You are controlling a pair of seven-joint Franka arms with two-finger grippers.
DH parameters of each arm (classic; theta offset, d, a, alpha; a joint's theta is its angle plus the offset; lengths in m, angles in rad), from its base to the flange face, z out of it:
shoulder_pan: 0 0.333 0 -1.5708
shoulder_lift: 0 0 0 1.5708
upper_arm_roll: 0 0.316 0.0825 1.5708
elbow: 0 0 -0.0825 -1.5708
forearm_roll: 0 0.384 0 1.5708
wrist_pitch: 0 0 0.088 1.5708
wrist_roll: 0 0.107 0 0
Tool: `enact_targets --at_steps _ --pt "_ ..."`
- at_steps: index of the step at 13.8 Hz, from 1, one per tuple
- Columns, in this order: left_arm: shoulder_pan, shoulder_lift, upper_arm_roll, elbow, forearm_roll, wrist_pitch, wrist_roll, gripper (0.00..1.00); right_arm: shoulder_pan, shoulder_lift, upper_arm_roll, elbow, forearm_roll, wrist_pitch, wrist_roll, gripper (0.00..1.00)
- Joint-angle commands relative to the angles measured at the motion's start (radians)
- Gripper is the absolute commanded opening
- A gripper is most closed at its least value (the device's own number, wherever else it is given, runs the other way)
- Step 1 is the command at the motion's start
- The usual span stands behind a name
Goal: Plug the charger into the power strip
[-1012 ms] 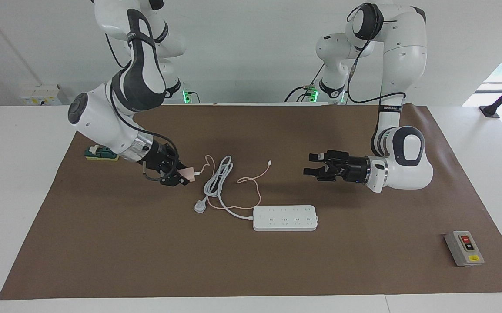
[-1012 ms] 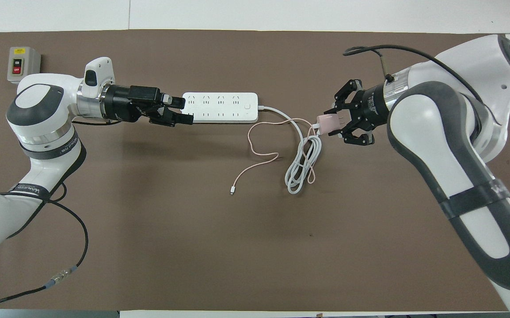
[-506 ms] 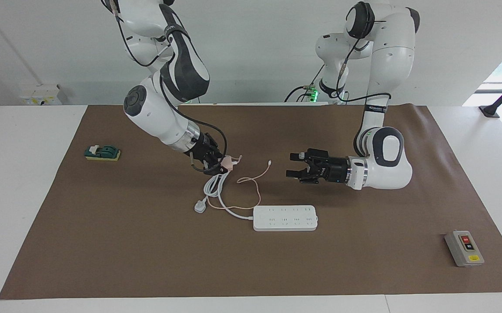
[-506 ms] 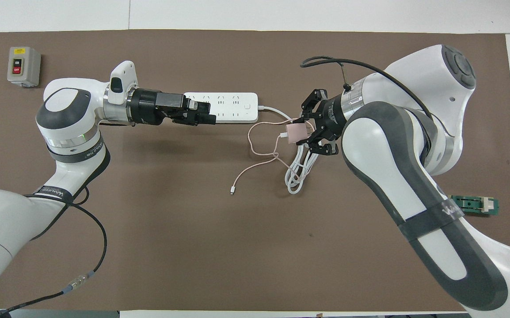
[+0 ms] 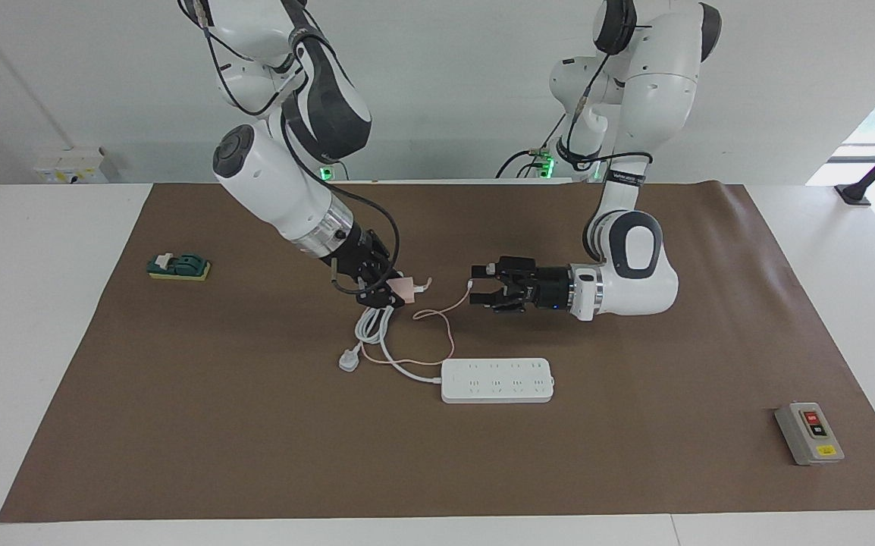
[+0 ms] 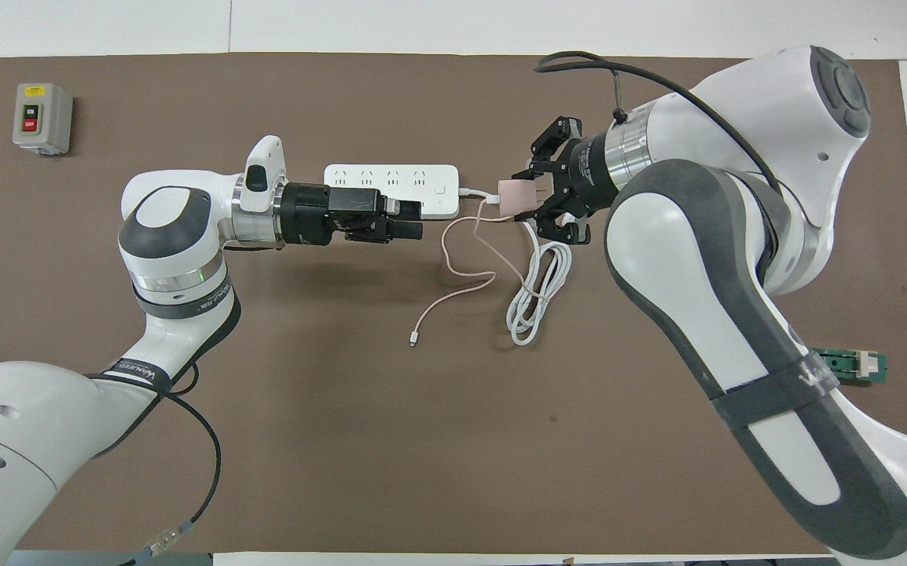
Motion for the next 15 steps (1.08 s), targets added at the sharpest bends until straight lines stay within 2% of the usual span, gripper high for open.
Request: enact_targets --at_steps 1,9,15 --pt "-0.037 -0.041 0.013 -0.043 -0.065 0.058 0.007 1.0 0.02 0.15 -0.003 0.213 -0.028 -0.042 0.076 0.0" --pt "-0.062 -0.036 0.013 -0.031 -0.129 0.16 0.004 1.0 0.051 0.158 -0.002 0.212 -0.032 -0.023 0.093 0.0" --pt "-0.063 -0.02 0.015 0.043 -0.129 0.193 -0.039 1.0 0.071 0.158 -0.002 0.195 -0.032 0.007 0.122 0.0"
